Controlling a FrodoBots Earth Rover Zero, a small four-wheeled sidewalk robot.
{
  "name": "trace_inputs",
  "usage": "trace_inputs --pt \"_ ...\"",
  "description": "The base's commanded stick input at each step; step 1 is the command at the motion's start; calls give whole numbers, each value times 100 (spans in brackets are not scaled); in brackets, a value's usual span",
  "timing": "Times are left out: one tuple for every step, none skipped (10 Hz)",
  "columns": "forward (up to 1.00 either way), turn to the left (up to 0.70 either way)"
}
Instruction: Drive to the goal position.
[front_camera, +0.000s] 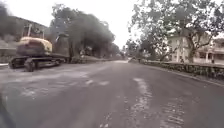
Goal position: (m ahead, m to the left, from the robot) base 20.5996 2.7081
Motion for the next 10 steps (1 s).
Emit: trace_inputs --pt "70 0" --pt "70 0" --pt "70 0" --pt "70 0" --pt "70 0" --pt "70 0" --pt "70 0" --pt "70 0" --pt "70 0" --pt "70 0"
